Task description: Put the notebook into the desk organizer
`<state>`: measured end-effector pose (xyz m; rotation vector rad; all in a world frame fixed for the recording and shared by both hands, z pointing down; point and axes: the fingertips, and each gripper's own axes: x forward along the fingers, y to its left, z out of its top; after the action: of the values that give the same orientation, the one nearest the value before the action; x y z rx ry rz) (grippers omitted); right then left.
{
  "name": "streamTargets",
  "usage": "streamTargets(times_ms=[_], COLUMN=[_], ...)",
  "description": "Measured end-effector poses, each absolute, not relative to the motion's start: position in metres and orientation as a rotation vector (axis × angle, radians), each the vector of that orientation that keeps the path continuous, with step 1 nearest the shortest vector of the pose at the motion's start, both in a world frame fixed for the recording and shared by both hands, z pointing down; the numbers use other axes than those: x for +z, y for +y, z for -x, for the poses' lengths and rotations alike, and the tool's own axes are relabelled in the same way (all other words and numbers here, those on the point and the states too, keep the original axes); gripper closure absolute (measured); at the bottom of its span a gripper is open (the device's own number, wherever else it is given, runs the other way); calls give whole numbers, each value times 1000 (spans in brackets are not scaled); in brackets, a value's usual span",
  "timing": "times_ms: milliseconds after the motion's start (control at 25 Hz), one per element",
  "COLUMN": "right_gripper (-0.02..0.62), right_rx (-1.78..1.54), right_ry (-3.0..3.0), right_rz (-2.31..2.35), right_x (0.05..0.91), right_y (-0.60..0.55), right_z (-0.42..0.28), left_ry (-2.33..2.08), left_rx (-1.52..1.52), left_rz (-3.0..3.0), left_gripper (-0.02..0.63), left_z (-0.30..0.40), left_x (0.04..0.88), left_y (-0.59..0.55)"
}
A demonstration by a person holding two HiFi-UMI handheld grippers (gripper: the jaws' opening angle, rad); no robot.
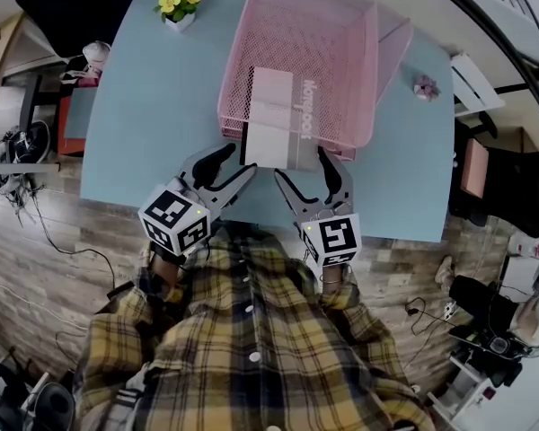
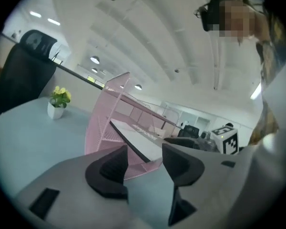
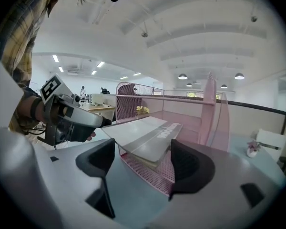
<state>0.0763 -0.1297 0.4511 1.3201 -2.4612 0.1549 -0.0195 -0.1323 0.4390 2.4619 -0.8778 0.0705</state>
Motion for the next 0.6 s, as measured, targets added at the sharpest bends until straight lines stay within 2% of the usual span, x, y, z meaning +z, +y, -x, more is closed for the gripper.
streamTargets(times_ms=[160,240,520,600], right_gripper=[225,225,227,266], right_rx=[131,126,53,26], right_ry=[-2460,-2465,-2471,-2459], right_rz=[-1317,-1311,-1301,-1317], right_x=[449,448,444,441], right_y=[-135,-137,-141,-142], right_z=[-74,-74,-72,-73], left_ry=[-977,-1035,-1191,-1204], left_rx=[214,291,471,489], left_rz=[-2580,-2635,-2762,-2767], left_gripper=[400,442,531,535], left_z=[20,21,20,20], left_x=[441,442,438,439], left_y=[-133,-135,-144,-147])
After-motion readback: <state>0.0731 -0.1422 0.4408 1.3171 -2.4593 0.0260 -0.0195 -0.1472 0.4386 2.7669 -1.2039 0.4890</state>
